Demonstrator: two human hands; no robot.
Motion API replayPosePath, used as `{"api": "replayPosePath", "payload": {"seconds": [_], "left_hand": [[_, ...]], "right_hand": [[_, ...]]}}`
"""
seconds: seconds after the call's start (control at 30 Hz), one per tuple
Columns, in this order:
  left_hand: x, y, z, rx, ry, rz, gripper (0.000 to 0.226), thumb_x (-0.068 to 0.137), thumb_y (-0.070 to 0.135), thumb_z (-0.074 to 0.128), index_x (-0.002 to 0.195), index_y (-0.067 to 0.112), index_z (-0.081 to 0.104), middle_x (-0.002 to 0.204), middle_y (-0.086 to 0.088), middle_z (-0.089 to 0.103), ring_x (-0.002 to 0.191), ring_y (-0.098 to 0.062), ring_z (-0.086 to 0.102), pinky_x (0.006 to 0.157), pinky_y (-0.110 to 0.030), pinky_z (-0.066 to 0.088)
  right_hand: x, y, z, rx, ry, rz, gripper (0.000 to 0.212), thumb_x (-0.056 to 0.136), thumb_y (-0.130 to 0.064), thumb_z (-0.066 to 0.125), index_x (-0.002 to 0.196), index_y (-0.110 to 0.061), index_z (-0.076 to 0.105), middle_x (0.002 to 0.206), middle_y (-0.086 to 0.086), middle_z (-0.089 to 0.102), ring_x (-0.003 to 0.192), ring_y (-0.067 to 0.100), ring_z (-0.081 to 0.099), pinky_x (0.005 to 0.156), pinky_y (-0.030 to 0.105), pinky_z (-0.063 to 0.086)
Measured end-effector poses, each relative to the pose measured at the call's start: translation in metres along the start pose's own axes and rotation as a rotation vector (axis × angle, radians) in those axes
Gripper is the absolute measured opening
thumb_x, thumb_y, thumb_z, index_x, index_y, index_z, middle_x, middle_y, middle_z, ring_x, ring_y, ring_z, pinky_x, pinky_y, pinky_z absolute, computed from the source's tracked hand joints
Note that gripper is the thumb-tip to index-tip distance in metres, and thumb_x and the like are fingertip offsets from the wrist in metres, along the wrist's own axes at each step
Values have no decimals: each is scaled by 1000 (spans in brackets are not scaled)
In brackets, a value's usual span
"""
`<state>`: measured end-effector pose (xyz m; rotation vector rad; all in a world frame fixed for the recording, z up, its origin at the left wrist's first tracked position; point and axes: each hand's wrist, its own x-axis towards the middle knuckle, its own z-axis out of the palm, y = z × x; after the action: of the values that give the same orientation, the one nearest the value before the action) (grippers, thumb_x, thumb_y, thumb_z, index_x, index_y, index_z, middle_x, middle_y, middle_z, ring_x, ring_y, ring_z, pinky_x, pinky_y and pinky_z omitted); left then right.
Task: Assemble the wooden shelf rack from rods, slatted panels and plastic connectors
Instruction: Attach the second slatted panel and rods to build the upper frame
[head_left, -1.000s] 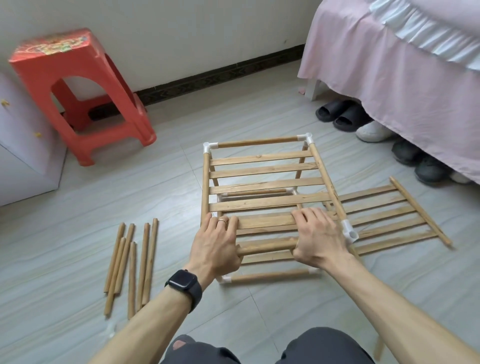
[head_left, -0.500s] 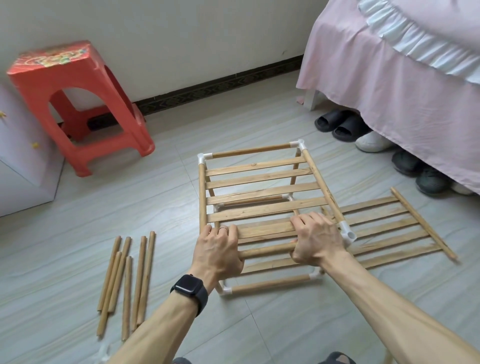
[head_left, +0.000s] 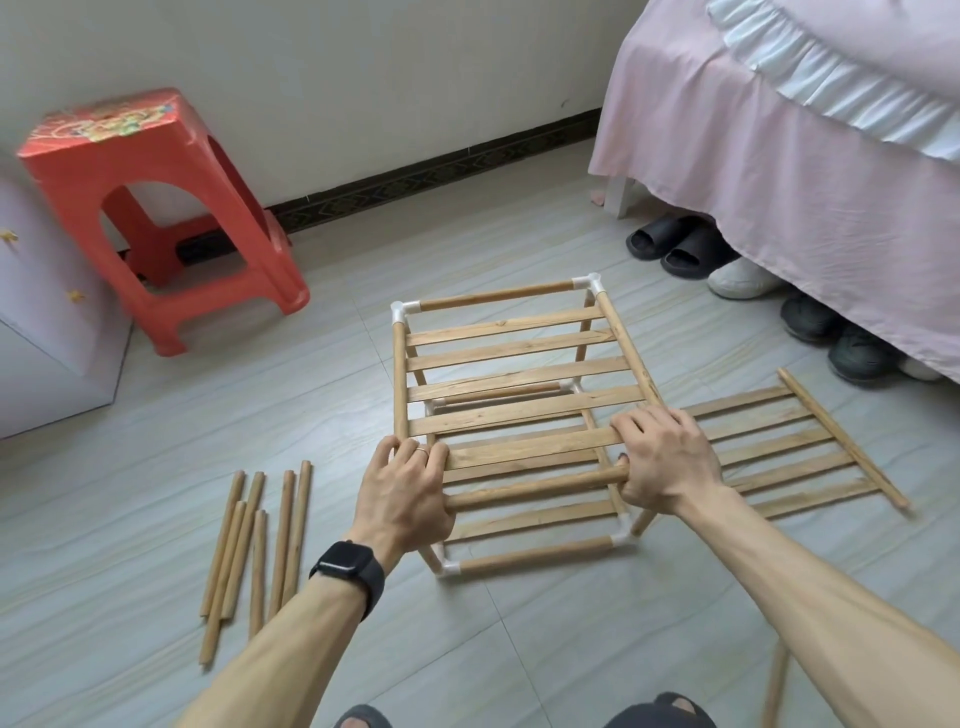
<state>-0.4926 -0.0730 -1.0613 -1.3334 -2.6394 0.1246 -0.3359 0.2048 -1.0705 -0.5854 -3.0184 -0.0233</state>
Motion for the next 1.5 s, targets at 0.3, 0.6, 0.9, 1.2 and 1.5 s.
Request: {"api": "replayPosePath", "payload": {"seconds": [0.3, 0.6, 0.9, 1.2, 1.5], "left_hand": [[9, -1, 7, -24, 5, -31, 36, 53, 25, 75, 84, 14, 63, 66, 1, 63, 69, -26, 61, 69, -37, 36], [6, 0, 4, -81, -17, -32, 34, 68, 34, 72, 95, 19, 58, 81, 3, 63, 82, -24, 60, 76, -38, 43], [-4, 4, 1, -57, -58, -9, 36, 61, 30, 71, 92, 14, 61, 74, 0, 60, 74, -25, 57, 66, -39, 47], [16, -4, 5, -78, -71, -27, 32, 63, 21, 69, 93, 13, 61, 75, -1, 62, 78, -27, 59, 70, -39, 46], [19, -9, 3, -58, -181, -32, 37, 79, 33, 57, 113, 20, 53, 101, 4, 60, 102, -23, 55, 86, -36, 41]], "right_hand": [[16, 5, 5, 8, 25, -38, 36, 67, -23, 50, 97, -16, 67, 93, 4, 70, 90, 29, 65, 84, 42, 48], [14, 4, 8, 29, 21, -4, 39, 71, -23, 57, 109, -20, 63, 105, -2, 66, 103, 25, 61, 94, 41, 46], [3, 6, 9, 4, 4, -39, 25, 74, -33, 53, 95, -20, 59, 93, 1, 63, 90, 25, 57, 83, 39, 47], [26, 8, 9, 5, -31, -38, 27, 73, -31, 49, 97, -22, 58, 96, 0, 63, 94, 24, 57, 86, 40, 45], [21, 0, 3, 40, -74, 34, 35, 69, -26, 49, 103, -23, 57, 103, -3, 62, 104, 22, 55, 93, 39, 43]]}}
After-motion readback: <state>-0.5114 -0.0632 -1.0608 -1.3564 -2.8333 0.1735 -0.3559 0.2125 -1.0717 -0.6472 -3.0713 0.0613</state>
